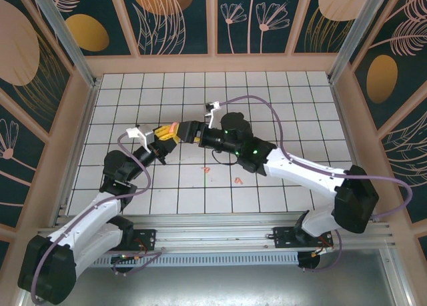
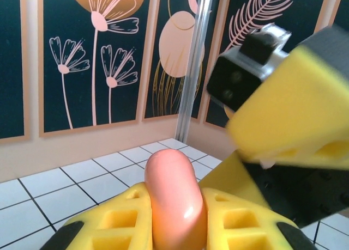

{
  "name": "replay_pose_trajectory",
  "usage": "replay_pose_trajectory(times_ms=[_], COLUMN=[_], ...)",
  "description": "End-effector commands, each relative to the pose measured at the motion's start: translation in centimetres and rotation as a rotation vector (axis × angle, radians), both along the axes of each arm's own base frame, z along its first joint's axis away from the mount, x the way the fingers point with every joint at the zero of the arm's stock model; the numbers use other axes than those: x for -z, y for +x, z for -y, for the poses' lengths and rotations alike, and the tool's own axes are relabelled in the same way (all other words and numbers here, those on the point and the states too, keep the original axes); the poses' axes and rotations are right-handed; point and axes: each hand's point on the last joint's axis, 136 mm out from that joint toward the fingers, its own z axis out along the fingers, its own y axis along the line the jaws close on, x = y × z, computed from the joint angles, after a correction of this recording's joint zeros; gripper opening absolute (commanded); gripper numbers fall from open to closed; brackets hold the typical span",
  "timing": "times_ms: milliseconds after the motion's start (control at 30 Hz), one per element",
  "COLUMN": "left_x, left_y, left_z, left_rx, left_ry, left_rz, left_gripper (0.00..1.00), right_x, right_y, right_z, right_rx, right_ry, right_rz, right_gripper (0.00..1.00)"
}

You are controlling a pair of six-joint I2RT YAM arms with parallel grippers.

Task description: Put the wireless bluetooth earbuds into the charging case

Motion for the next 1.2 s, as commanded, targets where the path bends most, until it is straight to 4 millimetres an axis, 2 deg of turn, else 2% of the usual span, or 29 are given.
replay_pose_trajectory(times_ms=[0,200,367,467,567,667,867,1167], left_x=[-2.4,-4.5,-6.1,-6.9,-7.7,-8.5,-9.9,-10.6], left_y=[-0.9,-3.1,-5.1,-5.8,-6.3,-6.8,-7.2,-7.6], left_z=[0.5,1.7,2.1,2.2,2.5,2.6,3.1,3.0], left_rx=[0.073,0.259,0.389,0.426,0.468,0.492,0.530,0.536], left_ry=[-0.077,-0.179,-0.238,-0.255,-0.250,-0.253,-0.244,-0.253], left_rz=[0.042,0.056,0.087,0.113,0.128,0.155,0.193,0.211], left_gripper=[0.06,0.07,0.08,0.09,0.09,0.09,0.10,0.10], right_x=[-2.3,-3.5,-4.5,-5.0,-5.4,-6.2,-6.6,-6.8], right_y=[-0.1,-1.2,-1.7,-2.1,-3.6,-4.3,-4.7,-5.6], right_z=[1.9,4.1,6.6,7.7,7.7,7.4,6.1,4.6], right_rx=[0.024,-0.064,-0.193,-0.282,-0.386,-0.447,-0.576,-0.684], right_ry=[-0.016,-0.069,-0.109,-0.128,-0.145,-0.135,-0.094,-0.047], right_rz=[0.171,0.401,0.614,0.732,0.870,0.923,0.885,0.878], right_gripper=[0.79,0.78,0.69,0.67,0.64,0.63,0.63,0.57])
